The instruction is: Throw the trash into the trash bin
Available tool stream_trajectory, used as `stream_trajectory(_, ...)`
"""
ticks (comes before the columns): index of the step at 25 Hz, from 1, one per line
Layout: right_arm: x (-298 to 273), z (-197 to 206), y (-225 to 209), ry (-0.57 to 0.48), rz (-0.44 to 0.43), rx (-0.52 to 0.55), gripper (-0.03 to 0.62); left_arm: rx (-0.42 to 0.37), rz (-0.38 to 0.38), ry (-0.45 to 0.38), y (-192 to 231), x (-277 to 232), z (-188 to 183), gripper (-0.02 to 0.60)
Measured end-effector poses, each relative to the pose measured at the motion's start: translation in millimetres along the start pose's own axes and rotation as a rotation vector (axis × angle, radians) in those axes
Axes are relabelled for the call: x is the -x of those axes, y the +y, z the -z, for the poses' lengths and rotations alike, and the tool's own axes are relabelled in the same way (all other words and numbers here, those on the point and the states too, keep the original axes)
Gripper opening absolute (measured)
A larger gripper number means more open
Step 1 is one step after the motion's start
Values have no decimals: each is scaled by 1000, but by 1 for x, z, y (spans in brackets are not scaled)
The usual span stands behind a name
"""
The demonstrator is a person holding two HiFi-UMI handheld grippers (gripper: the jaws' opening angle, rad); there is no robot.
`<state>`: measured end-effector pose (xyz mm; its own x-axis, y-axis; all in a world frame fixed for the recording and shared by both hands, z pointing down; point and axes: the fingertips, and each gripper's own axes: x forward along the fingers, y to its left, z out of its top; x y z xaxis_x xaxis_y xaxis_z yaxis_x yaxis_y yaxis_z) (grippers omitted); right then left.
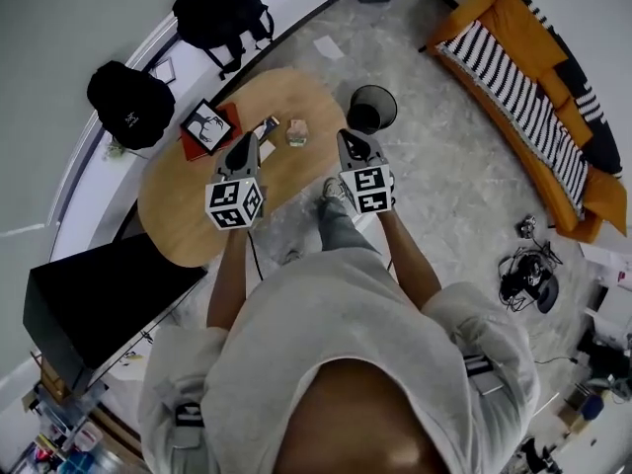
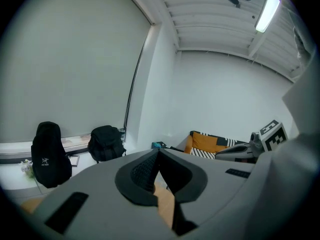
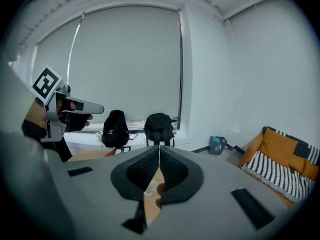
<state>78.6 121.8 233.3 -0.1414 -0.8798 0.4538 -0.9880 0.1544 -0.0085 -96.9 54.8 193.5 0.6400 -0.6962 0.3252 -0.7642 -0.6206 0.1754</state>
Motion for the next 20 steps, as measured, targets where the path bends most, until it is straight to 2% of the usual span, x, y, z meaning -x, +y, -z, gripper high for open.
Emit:
stream_trajectory(5, -43, -14, -49, 12, -65, -5, 31, 9, -70, 12, -3, -45, -14, 18)
stream_trajectory(10, -82, -19, -67, 40, -156, 11, 31, 18, -153, 25, 4, -68, -19, 18)
stream_trajectory(12, -96, -18, -63, 56, -189, 17, 31, 33, -184, 32, 10, -71, -15, 18)
stream_trajectory(16, -112, 0, -39, 112, -265, 37, 31, 95, -242, 71, 24, -63, 15, 18)
stream_trajectory(20, -130, 21, -24, 153, -290, 89, 31, 136, -264, 87, 30, -58, 40, 18)
